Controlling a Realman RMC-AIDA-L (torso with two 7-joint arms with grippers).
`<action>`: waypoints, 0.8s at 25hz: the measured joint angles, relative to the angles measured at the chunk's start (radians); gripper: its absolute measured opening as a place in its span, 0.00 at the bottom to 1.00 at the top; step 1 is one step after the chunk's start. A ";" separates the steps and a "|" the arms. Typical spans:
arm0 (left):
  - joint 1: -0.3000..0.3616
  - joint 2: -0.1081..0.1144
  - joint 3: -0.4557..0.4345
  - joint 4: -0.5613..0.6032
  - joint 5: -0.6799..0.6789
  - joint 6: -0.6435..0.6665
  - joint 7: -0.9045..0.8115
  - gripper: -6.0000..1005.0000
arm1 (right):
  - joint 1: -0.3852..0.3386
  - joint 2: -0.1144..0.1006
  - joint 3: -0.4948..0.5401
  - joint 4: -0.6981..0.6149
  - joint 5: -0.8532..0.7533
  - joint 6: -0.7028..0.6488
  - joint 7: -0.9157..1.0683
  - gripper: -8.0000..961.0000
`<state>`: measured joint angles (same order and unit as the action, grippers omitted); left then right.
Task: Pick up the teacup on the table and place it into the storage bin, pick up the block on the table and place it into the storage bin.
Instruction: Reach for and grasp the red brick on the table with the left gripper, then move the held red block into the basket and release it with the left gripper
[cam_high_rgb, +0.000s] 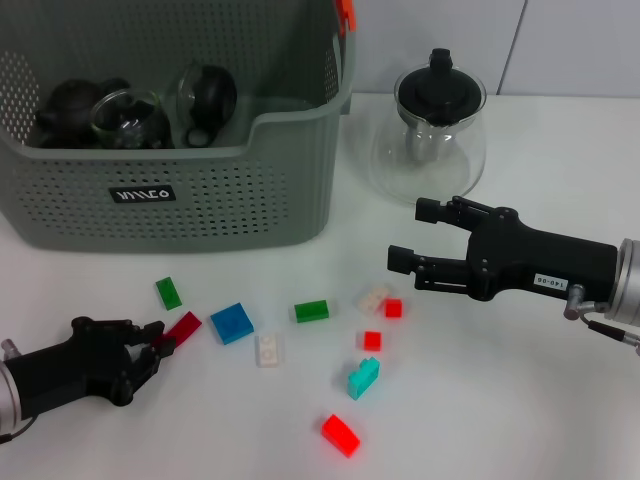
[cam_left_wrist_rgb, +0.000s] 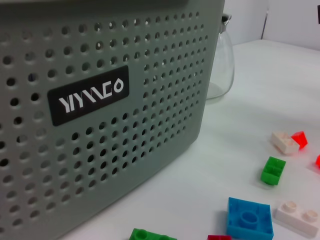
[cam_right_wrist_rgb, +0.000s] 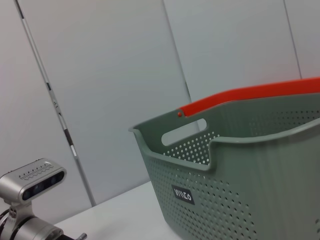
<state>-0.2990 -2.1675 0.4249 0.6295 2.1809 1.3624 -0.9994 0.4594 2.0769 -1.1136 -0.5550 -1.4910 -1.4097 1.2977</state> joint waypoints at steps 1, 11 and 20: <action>0.000 0.000 0.001 0.000 0.002 0.000 -0.001 0.28 | 0.000 0.000 0.000 0.000 0.000 0.000 0.000 0.98; 0.006 0.017 -0.001 0.076 0.008 0.112 -0.147 0.18 | 0.002 -0.001 0.000 0.000 0.000 -0.004 0.000 0.98; -0.037 0.088 -0.008 0.156 0.002 0.378 -0.371 0.18 | 0.002 -0.001 0.000 0.000 0.000 -0.005 0.000 0.98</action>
<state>-0.3360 -2.0794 0.4166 0.7852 2.1826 1.7408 -1.3703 0.4618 2.0762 -1.1137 -0.5553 -1.4910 -1.4146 1.2977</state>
